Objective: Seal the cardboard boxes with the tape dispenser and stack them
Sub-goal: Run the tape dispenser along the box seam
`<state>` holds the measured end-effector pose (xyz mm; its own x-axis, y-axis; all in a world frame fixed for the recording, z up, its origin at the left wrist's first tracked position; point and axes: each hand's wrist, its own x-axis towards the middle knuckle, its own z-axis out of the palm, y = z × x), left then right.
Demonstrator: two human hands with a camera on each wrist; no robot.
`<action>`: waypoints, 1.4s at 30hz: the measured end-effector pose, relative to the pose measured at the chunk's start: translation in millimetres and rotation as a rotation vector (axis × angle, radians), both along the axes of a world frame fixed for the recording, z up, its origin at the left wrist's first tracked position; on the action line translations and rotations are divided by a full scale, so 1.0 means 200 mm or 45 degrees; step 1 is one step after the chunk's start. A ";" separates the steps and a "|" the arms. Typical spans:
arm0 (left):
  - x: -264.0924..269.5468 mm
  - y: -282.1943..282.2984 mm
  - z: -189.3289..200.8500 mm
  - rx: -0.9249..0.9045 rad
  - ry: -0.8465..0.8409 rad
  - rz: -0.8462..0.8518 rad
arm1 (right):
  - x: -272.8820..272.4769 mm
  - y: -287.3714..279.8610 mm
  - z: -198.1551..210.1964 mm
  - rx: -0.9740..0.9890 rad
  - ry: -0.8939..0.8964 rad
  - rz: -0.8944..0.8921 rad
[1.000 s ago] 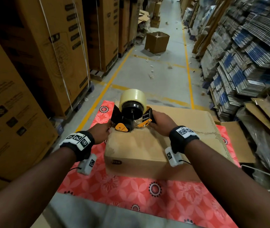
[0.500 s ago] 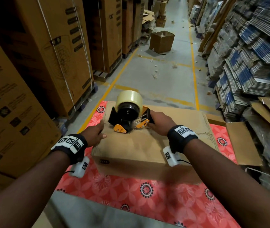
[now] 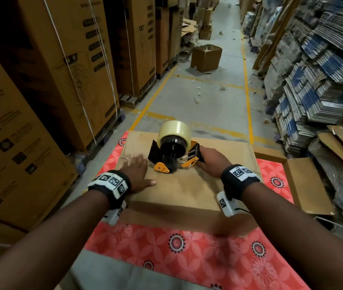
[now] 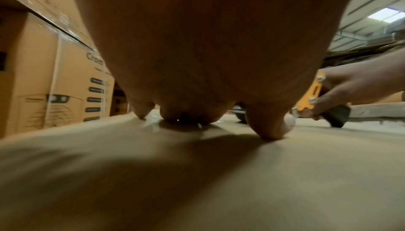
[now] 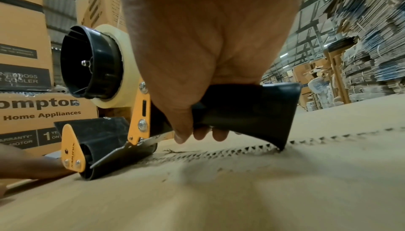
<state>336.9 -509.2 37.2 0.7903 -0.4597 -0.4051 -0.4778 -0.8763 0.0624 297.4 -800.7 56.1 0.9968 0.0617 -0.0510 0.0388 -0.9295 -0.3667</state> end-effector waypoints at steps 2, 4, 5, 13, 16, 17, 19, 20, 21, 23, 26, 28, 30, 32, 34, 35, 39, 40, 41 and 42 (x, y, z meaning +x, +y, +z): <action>0.00 -0.06 -0.02 -0.008 0.021 -0.003 | 0.00 0.00 0.00 -0.001 -0.009 0.008; 0.01 -0.07 -0.02 -0.011 0.041 0.008 | 0.00 0.00 0.00 -0.003 -0.016 0.009; 0.01 -0.06 -0.02 -0.018 0.046 0.009 | 0.00 -0.01 0.00 -0.009 -0.013 0.010; 0.01 -0.06 0.02 0.040 0.093 0.015 | -0.04 -0.09 0.06 -0.081 0.034 0.009; 0.01 -0.06 0.04 0.064 0.112 0.005 | -0.10 -0.23 0.10 -0.074 0.057 -0.032; 0.01 -0.06 0.04 0.063 0.121 0.009 | -0.13 -0.29 0.11 -0.074 0.071 -0.045; 0.01 -0.06 0.04 0.057 0.134 0.029 | -0.18 -0.38 0.10 -0.052 0.085 -0.064; 0.01 -0.07 0.04 0.063 0.137 0.040 | -0.20 -0.41 0.10 -0.026 0.082 -0.065; 0.00 -0.08 0.04 0.075 0.138 0.057 | -0.22 -0.43 0.09 -0.006 0.078 -0.062; -0.01 -0.13 0.04 0.110 0.133 0.102 | -0.23 -0.44 0.08 0.011 0.054 -0.056; -0.03 -0.22 0.05 0.139 0.099 0.148 | -0.21 -0.43 0.05 0.007 0.010 -0.050; -0.05 -0.30 0.04 0.092 0.097 0.086 | -0.20 -0.43 0.03 0.017 -0.008 -0.058; -0.08 -0.41 0.02 0.038 0.108 0.001 | -0.20 -0.44 0.01 0.022 -0.012 -0.061; -0.13 -0.51 -0.02 0.003 0.094 -0.050 | -0.20 -0.44 0.01 0.014 -0.013 -0.062; -0.17 -0.56 -0.05 -0.005 0.064 -0.055 | -0.20 -0.44 0.01 0.006 -0.024 -0.063; -0.18 -0.57 -0.05 -0.012 0.048 -0.045 | -0.20 -0.44 0.01 -0.004 -0.028 -0.065; -0.19 -0.55 -0.05 -0.006 0.023 -0.058 | -0.22 -0.45 0.01 -0.021 -0.032 -0.079; -0.18 -0.55 -0.05 -0.007 0.032 -0.058 | -0.22 -0.46 0.01 -0.022 -0.031 -0.083; -0.19 -0.55 -0.04 -0.008 0.037 -0.055 | -0.23 -0.46 0.02 -0.025 -0.029 -0.087; -0.19 -0.56 -0.03 -0.004 0.039 -0.051 | -0.23 -0.47 0.02 -0.020 -0.030 -0.088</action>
<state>299.2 -620.5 30.5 0.7586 -0.4919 -0.4272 -0.5103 -0.8563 0.0799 251.6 -894.8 59.5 0.9996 -0.0079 -0.0282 -0.0173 -0.9358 -0.3521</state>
